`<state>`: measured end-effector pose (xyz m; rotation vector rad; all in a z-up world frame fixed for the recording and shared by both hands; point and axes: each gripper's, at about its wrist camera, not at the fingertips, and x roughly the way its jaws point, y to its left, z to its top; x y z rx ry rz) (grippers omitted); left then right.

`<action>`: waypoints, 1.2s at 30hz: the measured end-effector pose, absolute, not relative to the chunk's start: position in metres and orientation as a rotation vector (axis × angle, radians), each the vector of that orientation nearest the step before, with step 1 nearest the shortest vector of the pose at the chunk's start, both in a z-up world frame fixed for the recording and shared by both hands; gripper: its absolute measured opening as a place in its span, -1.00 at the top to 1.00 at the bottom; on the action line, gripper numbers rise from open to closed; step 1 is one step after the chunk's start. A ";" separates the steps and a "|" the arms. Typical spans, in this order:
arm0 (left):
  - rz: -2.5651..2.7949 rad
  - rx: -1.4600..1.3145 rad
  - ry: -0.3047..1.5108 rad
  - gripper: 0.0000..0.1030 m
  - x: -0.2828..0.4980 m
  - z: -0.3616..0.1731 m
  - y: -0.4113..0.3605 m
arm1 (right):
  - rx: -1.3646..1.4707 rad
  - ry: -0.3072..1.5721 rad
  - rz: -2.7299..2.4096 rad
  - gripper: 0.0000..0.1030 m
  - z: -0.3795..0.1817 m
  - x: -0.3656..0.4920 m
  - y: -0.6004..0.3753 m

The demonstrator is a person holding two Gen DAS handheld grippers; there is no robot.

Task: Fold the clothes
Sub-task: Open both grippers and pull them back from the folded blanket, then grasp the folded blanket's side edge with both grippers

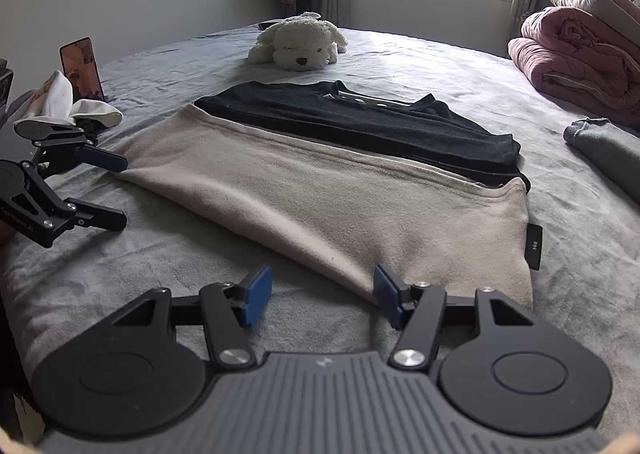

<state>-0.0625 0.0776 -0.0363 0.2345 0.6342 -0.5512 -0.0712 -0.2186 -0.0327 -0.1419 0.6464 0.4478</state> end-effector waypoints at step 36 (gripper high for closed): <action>-0.455 -0.931 0.987 -0.58 0.005 -0.058 0.179 | 0.882 0.974 0.238 -0.24 -0.030 -0.026 -0.363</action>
